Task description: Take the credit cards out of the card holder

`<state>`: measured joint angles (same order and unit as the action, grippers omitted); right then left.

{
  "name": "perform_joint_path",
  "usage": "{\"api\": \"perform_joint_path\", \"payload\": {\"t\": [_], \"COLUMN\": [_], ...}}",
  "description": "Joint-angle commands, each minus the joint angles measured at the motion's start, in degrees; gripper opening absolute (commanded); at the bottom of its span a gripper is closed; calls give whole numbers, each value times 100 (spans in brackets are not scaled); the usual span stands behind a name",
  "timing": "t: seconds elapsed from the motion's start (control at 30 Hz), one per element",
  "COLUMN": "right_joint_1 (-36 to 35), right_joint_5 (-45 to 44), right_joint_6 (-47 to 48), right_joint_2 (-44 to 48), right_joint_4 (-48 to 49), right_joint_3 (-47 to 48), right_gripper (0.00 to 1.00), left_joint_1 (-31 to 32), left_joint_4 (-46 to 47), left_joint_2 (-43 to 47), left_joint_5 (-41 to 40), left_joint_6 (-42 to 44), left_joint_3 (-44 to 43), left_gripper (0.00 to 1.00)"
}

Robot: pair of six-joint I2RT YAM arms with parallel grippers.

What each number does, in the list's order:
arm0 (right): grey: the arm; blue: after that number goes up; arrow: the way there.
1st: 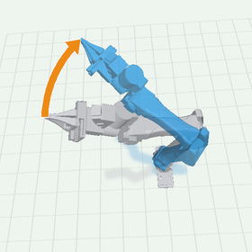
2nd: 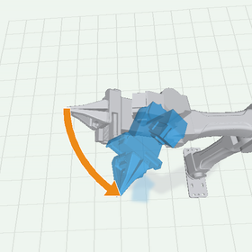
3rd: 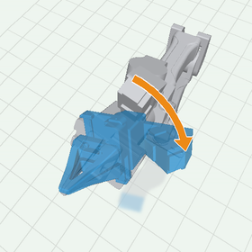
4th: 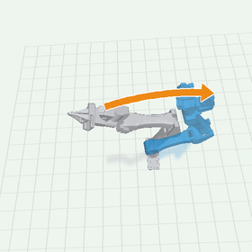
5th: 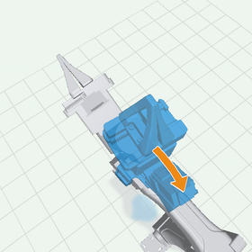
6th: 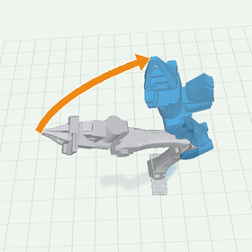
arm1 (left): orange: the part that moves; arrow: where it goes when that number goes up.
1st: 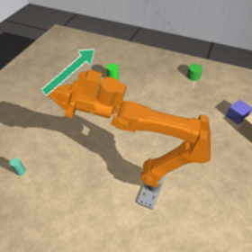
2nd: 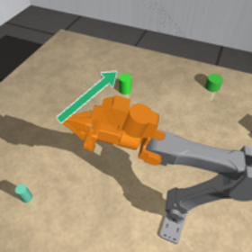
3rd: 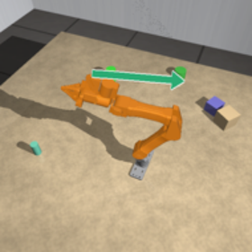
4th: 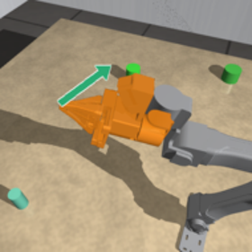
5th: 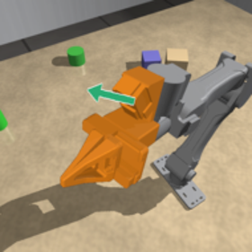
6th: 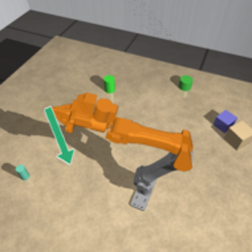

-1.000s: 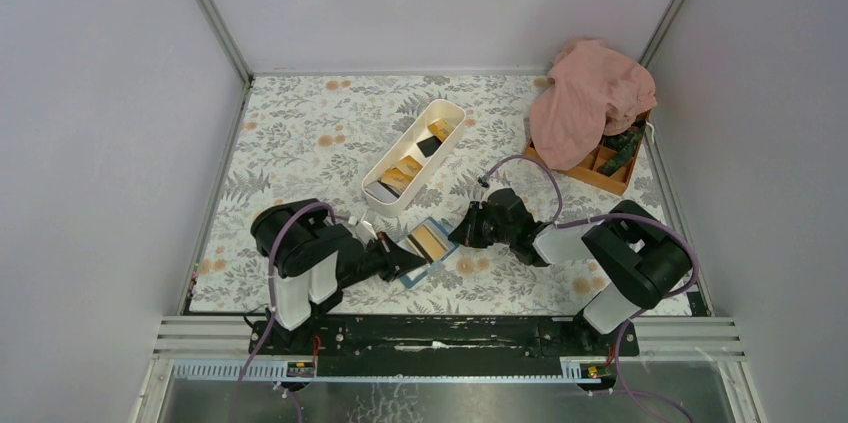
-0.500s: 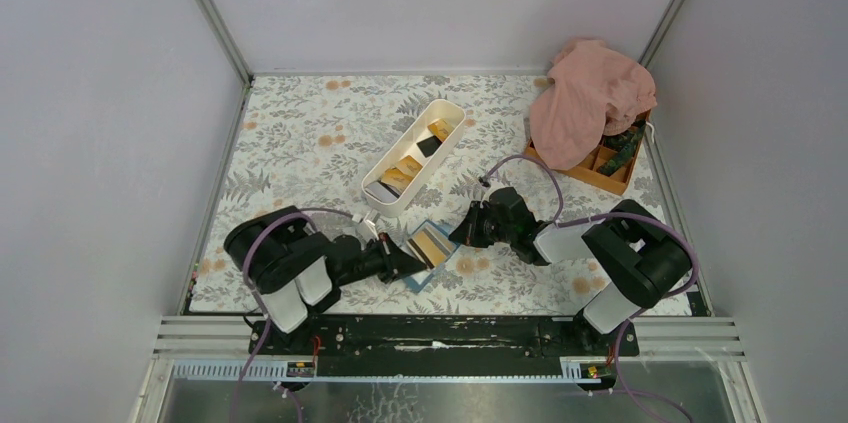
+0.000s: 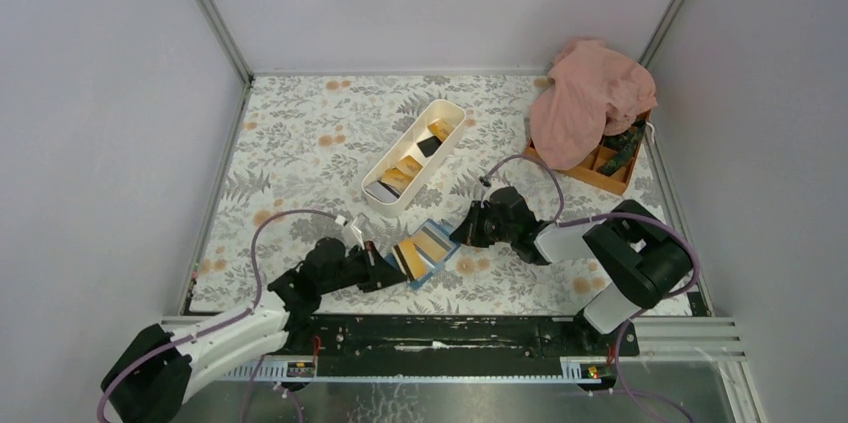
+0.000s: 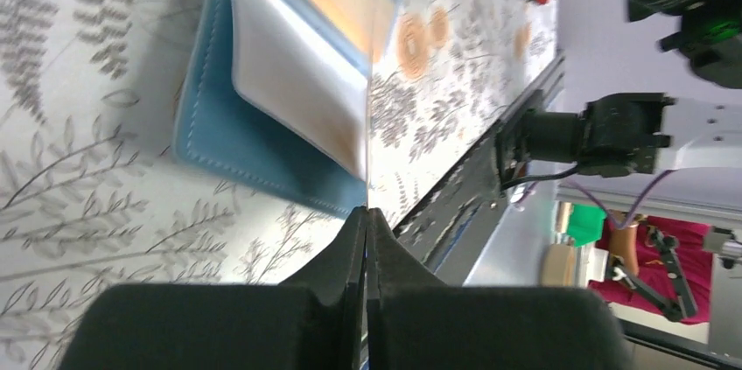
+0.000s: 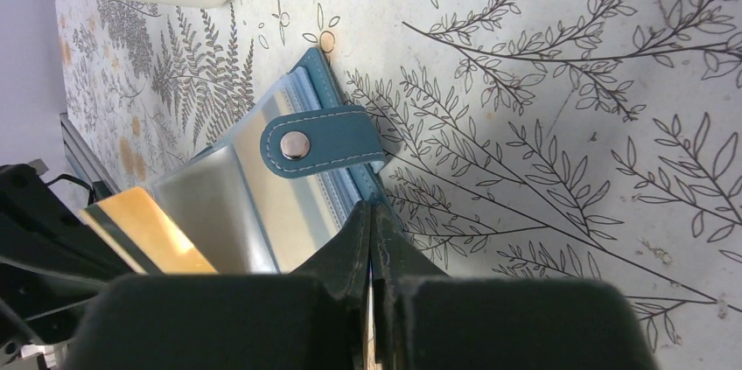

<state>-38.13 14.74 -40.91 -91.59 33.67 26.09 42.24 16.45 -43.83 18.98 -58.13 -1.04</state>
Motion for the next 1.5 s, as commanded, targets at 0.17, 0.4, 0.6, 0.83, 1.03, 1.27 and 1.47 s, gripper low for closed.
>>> {"api": "perform_joint_path", "payload": {"t": [0.17,0.4,0.6,0.83,1.03,1.27,1.47], "right_joint_1": [86,86,86,87,86,86,86], "right_joint_5": [-221,-62,607,1368,1969,2278,1637], "right_joint_6": [385,733,911,1032,997,722,953], "right_joint_2": [28,773,1768,2829,2643,2680,3318], "right_joint_4": [-797,-426,303,775,1051,1540,727], "right_joint_3": [-91,-392,-823,-1016,-929,-1063,-1104], "right_gripper": [0,0,38,44,50,43,42], "left_joint_1": [404,442,426,418,426,426,426], "left_joint_4": [-1080,-431,954,2647,3191,3492,3517], "left_joint_2": [-204,-288,-706,-980,-1159,-1450,-1356], "left_joint_5": [-453,-207,62,609,971,1070,1089], "left_joint_6": [270,585,861,890,934,968,979], "left_joint_3": [-514,-1009,-773,-461,-471,-470,-502], "left_gripper": [0,0,0,0,0,0,0]}}
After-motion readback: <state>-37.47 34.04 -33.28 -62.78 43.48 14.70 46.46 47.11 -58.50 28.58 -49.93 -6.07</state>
